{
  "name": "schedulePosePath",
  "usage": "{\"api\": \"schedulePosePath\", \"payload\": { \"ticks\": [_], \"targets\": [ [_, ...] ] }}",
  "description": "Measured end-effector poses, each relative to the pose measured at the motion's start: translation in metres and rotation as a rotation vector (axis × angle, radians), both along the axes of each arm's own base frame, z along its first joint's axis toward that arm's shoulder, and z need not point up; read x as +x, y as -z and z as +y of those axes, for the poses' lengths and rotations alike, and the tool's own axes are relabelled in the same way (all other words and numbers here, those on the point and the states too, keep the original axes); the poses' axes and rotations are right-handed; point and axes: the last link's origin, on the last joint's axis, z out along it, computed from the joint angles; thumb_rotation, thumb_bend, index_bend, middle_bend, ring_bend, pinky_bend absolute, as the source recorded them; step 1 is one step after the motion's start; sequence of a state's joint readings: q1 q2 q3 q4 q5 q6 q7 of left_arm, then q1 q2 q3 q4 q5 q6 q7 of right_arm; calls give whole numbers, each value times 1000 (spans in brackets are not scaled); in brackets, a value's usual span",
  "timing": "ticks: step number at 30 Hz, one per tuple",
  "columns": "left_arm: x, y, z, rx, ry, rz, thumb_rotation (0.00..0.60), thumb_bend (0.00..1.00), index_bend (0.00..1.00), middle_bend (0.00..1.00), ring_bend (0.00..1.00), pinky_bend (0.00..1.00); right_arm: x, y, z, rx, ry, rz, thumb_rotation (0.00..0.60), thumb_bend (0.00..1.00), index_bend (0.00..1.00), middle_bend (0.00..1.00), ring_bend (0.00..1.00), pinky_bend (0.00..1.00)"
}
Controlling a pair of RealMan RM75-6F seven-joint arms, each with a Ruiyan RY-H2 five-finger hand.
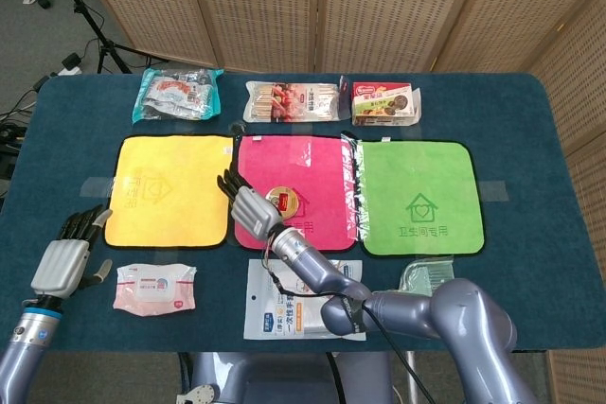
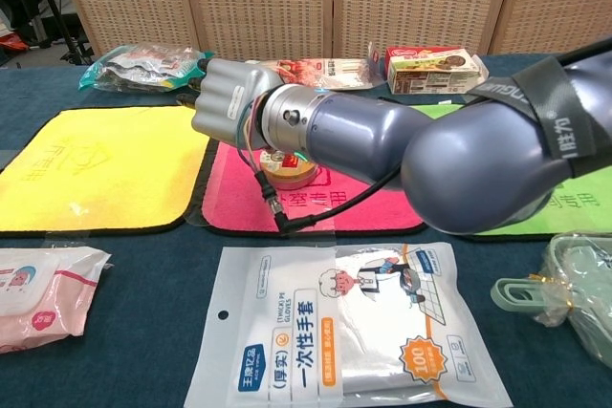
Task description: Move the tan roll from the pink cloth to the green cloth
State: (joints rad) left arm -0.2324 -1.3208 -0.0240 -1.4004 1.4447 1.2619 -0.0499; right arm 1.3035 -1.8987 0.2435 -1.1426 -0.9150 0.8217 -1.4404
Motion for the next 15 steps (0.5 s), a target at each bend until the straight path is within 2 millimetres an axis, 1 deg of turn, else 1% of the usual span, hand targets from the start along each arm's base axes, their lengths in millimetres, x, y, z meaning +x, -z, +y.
{"api": "schedulePosePath", "payload": {
  "ticks": [1,3,12,15],
  "targets": [
    [0,0,0,2,1,-1,600,377,82,0,0,0,0,0,0,0,-1,2,600,882,233,0,0,50],
    [0,0,0,3,2,-3,600,377,82,0,0,0,-1,1,1,2,-4,6,600,971,233,0,0,50],
    [0,1,0,-2,3,0,600,378,82,0,0,0,-3,4,6,22,-2,7,600,981,233,0,0,50],
    [0,1,0,-3,2,1,600,378,81,0,0,0,-4,5,7,33,0,11,600,961,233,0,0,50]
  ]
}}
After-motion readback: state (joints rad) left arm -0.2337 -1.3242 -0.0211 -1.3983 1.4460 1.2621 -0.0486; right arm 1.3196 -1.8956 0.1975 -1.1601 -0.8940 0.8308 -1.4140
